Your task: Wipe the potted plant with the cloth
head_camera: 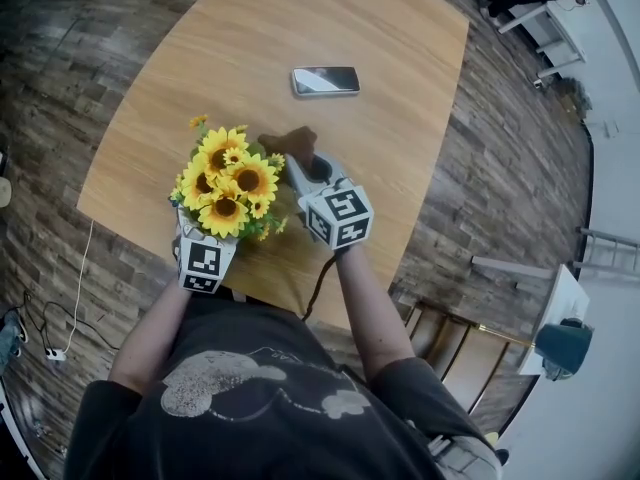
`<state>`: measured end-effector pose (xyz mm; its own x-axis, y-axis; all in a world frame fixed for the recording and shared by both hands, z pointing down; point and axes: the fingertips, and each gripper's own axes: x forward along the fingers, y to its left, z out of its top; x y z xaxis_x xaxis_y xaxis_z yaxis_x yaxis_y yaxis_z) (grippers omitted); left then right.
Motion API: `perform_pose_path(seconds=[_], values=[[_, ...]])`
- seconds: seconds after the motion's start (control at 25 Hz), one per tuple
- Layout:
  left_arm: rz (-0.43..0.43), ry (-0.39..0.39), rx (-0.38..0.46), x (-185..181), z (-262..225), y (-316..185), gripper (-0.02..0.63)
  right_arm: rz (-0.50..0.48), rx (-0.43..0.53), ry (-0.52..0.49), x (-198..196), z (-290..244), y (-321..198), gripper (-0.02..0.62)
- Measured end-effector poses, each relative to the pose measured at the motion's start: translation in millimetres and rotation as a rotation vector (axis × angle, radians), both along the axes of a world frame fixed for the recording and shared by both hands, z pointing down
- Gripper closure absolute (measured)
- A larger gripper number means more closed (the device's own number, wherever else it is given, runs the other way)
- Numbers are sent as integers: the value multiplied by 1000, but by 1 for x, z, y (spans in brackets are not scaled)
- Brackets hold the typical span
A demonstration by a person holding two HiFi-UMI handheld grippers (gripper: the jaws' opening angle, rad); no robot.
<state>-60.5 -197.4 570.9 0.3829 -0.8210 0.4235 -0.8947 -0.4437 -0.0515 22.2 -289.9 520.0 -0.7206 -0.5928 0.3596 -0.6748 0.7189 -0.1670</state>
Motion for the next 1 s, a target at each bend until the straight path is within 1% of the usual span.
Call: perform_pose_path(seconds=[0.12,0.24,0.36,0.48,0.64,1.0], values=[[76,1,2,-2,0,3,55,-84,-34,4,-21,8,-2,551],[140,4,5,-4,2,6,55,-222,-87,26,-45,25,8,551],[183,4,6,-5,2,9,55,-326,-118,59,-60,40,21,549],[209,3,8,-7,2,9,55,-400,-108,104,-68,46,33,549],[231,6,8,-9,3,11,55,-437,-76,162,-67,49,43,551],[294,9,7,-13,6,10,55,-437,-90,215,-49,52,76,551]])
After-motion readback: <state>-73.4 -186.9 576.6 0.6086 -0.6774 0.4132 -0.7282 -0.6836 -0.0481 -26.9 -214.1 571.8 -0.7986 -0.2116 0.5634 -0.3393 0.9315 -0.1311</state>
